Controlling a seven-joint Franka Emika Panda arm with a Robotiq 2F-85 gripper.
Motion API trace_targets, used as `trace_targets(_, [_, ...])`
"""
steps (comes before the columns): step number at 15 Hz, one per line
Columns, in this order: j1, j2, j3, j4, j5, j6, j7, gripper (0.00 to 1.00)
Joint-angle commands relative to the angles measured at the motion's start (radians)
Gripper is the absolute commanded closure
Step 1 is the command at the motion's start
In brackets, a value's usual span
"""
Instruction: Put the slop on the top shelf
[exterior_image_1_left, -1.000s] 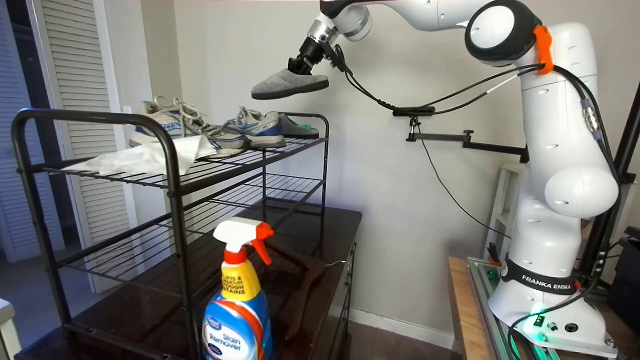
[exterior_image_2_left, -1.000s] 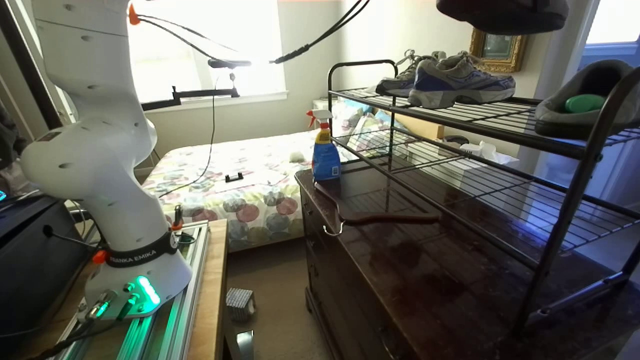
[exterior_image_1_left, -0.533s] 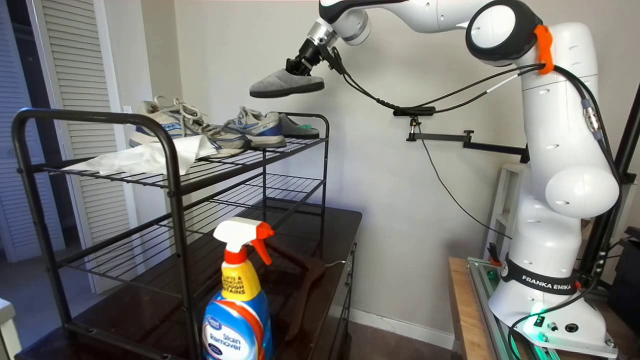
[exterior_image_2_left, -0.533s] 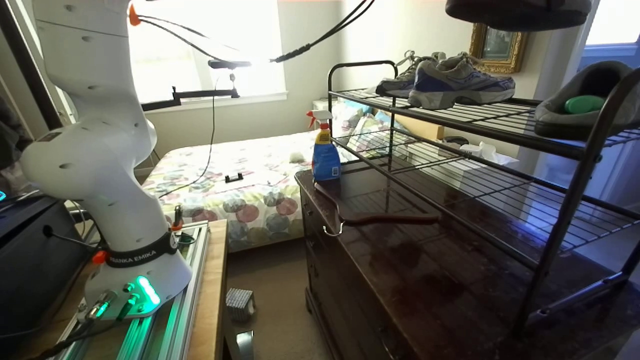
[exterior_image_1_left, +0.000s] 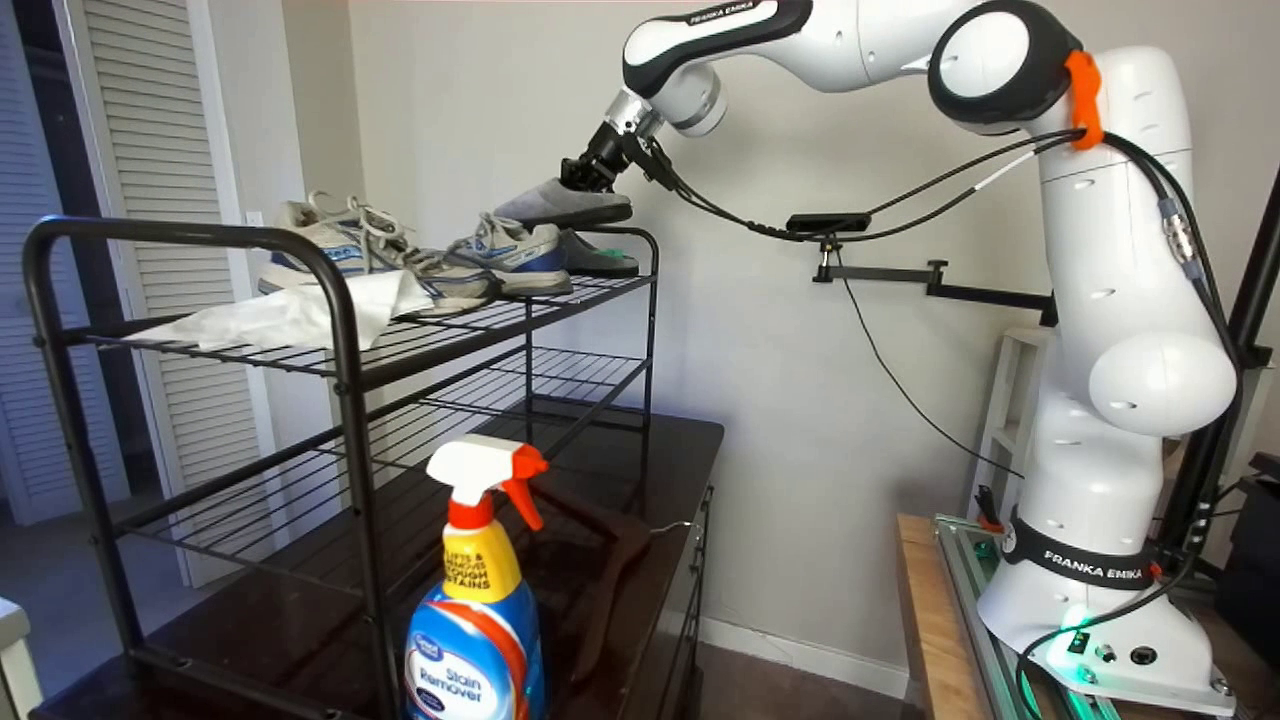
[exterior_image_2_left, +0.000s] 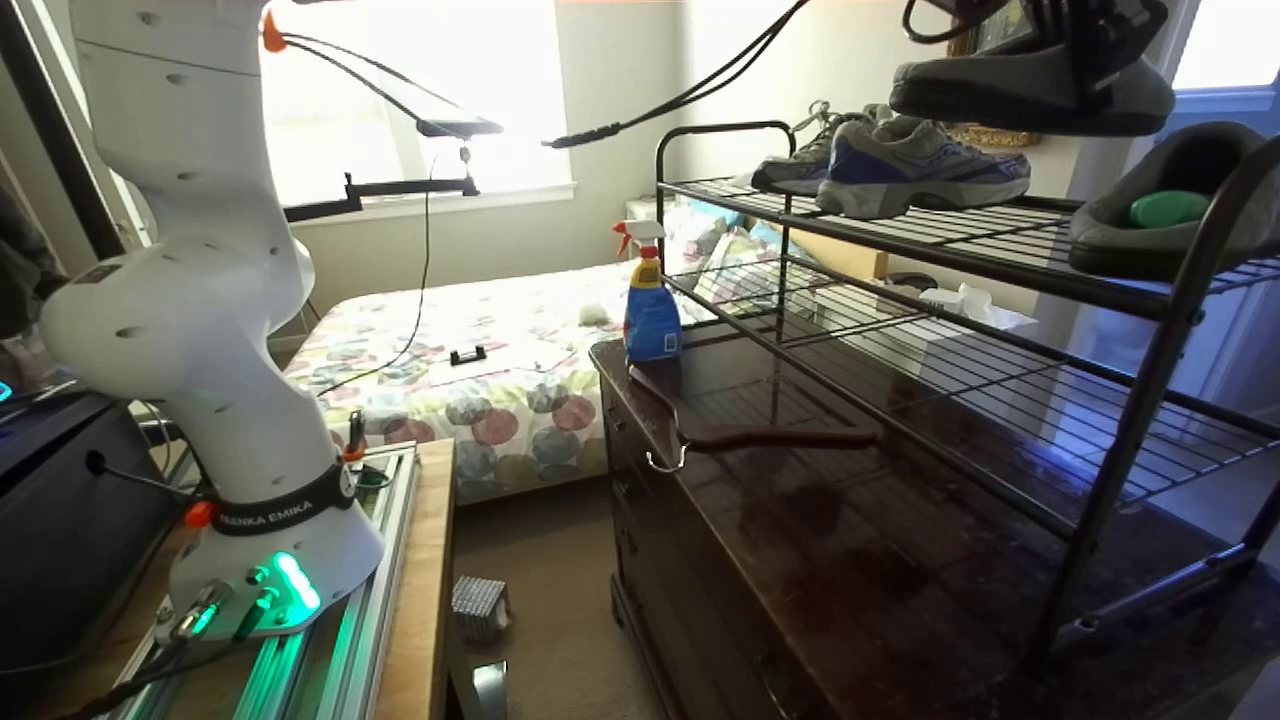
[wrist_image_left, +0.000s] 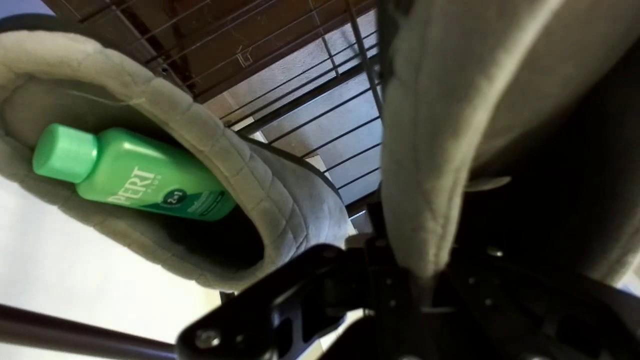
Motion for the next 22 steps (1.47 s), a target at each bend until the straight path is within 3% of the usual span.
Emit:
trace_targets(1, [-0.035,0.028,0.066,-0.007,0.034,0.066,-0.04,0.99])
trace_targets(8, [-0.045,0.111,0.089,0.007,-0.012,0.152,-0.004,0.99])
trace_targets(14, [-0.068,0.135,0.097,0.001,-0.011,0.153,0.002,0.99])
trace_targets(15, [-0.073,0.137,0.101,0.003,-0.009,0.132,-0.004,0.69])
trace_targets(17, [-0.074,0.13,0.105,-0.005,-0.018,0.12,-0.007,0.62])
trace_targets(22, [-0.061,0.015,0.095,-0.062,-0.058,-0.012,0.001,0.28])
